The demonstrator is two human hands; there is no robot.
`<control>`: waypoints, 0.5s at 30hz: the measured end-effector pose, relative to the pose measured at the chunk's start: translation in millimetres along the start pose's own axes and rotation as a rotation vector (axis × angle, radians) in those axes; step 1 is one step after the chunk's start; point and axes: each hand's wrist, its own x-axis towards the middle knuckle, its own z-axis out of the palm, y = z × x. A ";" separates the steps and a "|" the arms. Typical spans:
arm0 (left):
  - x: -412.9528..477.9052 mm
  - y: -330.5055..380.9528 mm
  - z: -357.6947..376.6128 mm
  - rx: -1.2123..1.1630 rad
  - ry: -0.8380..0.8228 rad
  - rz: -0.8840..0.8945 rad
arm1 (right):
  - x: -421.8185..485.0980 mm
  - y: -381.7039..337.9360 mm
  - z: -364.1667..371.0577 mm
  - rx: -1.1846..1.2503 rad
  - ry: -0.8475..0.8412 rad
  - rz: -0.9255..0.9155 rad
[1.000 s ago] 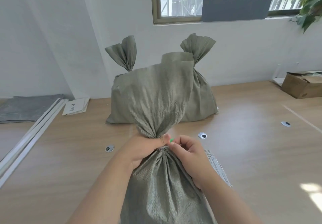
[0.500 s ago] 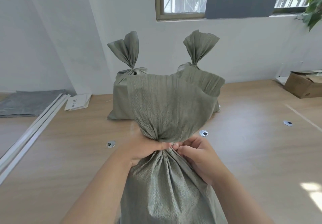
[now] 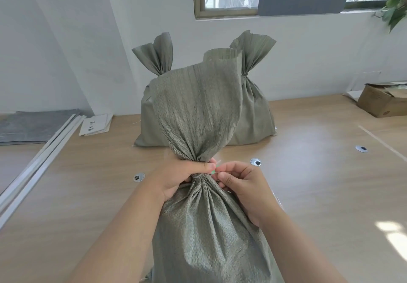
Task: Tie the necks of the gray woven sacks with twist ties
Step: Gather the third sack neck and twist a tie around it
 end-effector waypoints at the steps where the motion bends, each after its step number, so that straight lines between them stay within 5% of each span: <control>1: 0.5 -0.6 -0.1 -0.006 0.006 0.012 | -0.4 0.0 0.6 -0.007 0.014 0.002; 15: 5.9 1.6 1.4 -0.058 0.041 -0.005 | -0.2 1.8 7.8 -0.029 0.150 -0.082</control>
